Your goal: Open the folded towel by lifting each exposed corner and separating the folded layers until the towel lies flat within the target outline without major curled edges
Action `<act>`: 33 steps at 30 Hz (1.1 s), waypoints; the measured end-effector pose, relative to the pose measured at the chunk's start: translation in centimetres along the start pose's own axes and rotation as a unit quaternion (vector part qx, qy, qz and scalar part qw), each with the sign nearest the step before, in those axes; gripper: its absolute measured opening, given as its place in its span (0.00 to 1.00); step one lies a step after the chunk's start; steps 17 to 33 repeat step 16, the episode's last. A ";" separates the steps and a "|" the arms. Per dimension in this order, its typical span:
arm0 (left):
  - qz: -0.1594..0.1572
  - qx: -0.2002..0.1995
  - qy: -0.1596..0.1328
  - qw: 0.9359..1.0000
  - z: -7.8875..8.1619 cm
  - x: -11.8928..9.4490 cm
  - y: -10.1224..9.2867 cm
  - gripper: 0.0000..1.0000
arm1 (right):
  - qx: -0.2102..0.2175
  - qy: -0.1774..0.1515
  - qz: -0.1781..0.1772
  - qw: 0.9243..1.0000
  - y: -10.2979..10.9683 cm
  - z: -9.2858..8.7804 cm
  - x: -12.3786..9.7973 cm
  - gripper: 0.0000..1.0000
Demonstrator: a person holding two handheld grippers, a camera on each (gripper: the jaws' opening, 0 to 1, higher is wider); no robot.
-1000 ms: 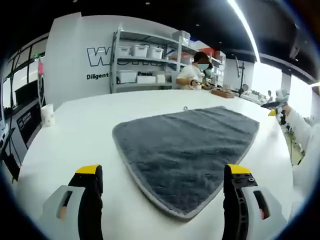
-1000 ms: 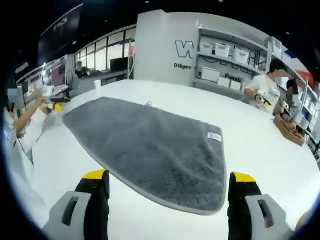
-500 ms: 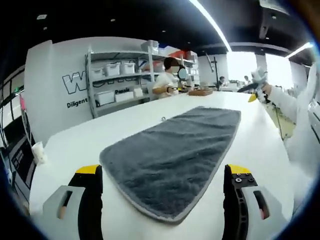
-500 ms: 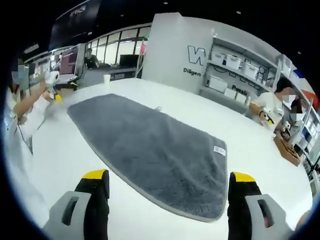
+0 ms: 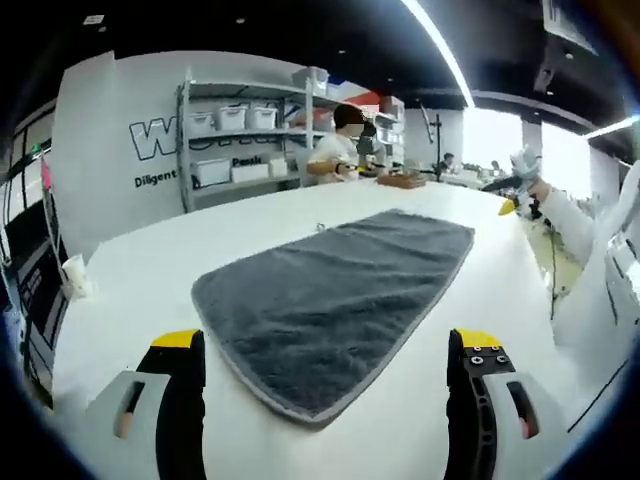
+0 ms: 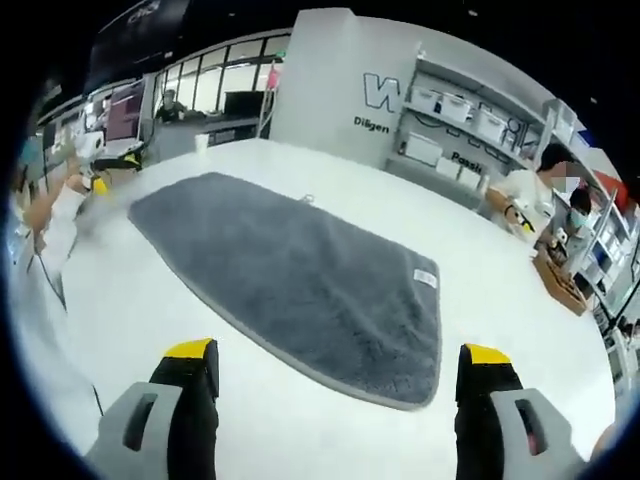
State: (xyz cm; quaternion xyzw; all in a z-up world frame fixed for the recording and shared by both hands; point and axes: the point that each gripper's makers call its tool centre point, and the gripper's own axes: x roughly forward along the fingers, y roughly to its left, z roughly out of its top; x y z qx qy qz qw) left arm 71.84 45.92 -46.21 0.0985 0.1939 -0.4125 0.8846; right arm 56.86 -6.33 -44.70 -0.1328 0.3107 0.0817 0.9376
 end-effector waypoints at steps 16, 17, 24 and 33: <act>0.015 0.016 0.051 0.998 0.6 -0.8 -1.9 0.99 | 0.018 0.023 -0.003 1.000 -0.5 -1.9 -0.7 1.00; 0.015 0.016 0.051 0.998 0.6 -0.8 -1.9 0.99 | 0.018 0.023 -0.003 1.000 -0.5 -1.9 -0.7 1.00; 0.015 0.016 0.051 0.998 0.6 -0.8 -1.9 0.99 | 0.018 0.023 -0.003 1.000 -0.5 -1.9 -0.7 1.00; 0.015 0.016 0.051 0.998 0.6 -0.8 -1.9 0.99 | 0.018 0.023 -0.003 1.000 -0.5 -1.9 -0.7 1.00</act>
